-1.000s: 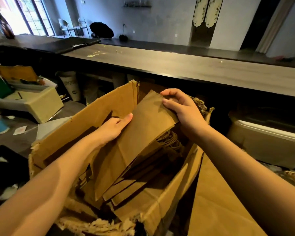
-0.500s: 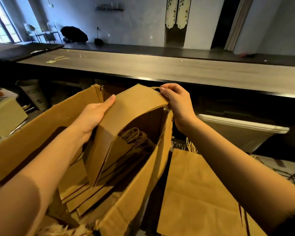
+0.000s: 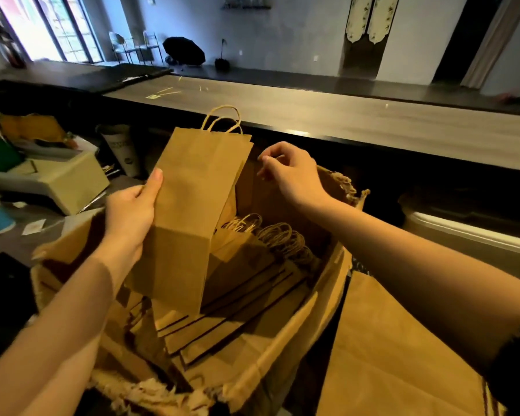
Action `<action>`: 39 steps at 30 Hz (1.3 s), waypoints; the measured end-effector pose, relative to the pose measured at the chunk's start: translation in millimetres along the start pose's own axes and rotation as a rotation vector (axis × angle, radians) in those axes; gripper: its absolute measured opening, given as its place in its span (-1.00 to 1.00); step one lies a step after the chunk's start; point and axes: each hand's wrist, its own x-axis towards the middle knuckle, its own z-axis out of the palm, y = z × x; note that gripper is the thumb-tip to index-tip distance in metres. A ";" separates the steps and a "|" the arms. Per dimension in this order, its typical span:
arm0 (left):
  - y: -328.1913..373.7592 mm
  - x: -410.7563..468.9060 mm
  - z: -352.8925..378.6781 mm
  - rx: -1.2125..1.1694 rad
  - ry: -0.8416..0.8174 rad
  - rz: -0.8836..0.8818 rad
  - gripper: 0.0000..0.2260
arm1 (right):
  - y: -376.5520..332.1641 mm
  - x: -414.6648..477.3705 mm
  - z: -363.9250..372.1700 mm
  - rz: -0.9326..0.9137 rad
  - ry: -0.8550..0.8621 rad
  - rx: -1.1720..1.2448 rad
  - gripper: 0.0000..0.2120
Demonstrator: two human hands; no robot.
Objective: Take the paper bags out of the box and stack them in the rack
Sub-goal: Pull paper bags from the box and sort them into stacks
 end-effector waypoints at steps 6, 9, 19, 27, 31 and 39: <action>-5.5 4.2 -11.4 -0.074 0.065 -0.035 -0.61 | 29.5 1.2 54.3 -0.080 -0.392 -0.609 -0.60; -6.1 5.0 -12.3 -0.064 0.081 -0.027 -0.52 | 52.8 -9.2 56.4 -0.100 -0.726 -0.869 -0.17; -8.3 12.1 -15.6 -0.038 0.078 -0.018 -0.50 | 85.4 -14.5 35.1 0.312 -1.194 -0.886 0.06; -7.2 14.5 -9.7 0.013 0.021 0.017 -0.56 | 83.1 -20.8 47.4 0.131 -1.204 -1.056 -0.12; -5.1 15.5 -6.8 0.005 0.013 0.015 -0.52 | 57.5 -18.4 37.7 -0.107 -0.995 -1.138 -0.19; -7.6 11.6 -13.8 -0.052 -0.112 -0.145 -0.67 | 0.6 -28.5 12.6 -0.249 -0.890 -0.526 -0.63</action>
